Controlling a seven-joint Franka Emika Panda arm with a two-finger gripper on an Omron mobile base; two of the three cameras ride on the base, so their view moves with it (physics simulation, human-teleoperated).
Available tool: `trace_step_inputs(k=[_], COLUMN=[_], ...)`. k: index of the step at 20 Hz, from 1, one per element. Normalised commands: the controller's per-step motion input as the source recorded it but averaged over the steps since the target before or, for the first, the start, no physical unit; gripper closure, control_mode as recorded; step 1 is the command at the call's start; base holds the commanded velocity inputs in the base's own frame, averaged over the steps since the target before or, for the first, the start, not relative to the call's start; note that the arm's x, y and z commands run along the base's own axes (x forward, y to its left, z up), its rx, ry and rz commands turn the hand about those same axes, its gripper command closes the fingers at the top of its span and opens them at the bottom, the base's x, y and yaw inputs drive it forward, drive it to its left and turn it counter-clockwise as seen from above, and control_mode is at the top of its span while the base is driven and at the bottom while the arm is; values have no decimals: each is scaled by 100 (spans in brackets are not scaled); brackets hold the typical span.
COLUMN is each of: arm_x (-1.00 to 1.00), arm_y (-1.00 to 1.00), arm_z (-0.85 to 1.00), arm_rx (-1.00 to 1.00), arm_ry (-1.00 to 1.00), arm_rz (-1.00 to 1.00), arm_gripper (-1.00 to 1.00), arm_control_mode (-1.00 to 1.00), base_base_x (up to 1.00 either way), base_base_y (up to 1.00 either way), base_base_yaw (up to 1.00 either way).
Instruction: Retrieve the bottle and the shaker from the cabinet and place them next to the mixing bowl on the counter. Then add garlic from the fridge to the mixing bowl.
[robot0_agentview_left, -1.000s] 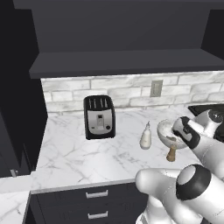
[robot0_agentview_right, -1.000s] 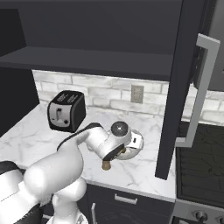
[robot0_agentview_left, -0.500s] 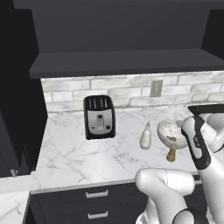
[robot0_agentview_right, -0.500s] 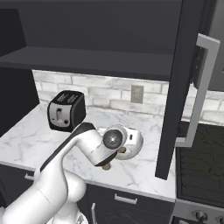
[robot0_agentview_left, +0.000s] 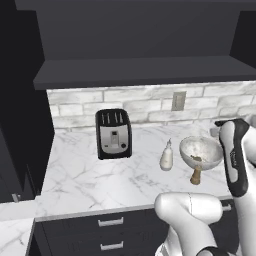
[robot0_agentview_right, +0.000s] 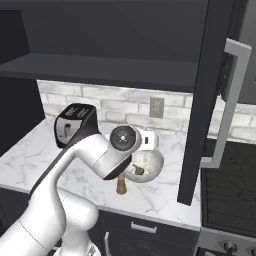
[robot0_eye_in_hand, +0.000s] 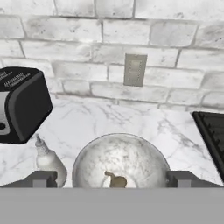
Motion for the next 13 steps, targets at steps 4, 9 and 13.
trace_step_inputs(k=[4,9,13], arm_x=[-67,-90,-94], arm_y=[0,0,2], arm_z=[30,0,-9], arm_rx=[-10,-4,-5], arm_ry=[0,-15,-29], arm_rz=[3,1,0], arm_gripper=[-100,-100,-100], arm_control_mode=[-100,-100,-100], base_base_x=[0,0,0], base_base_y=[0,0,0], base_base_yaw=[0,0,0])
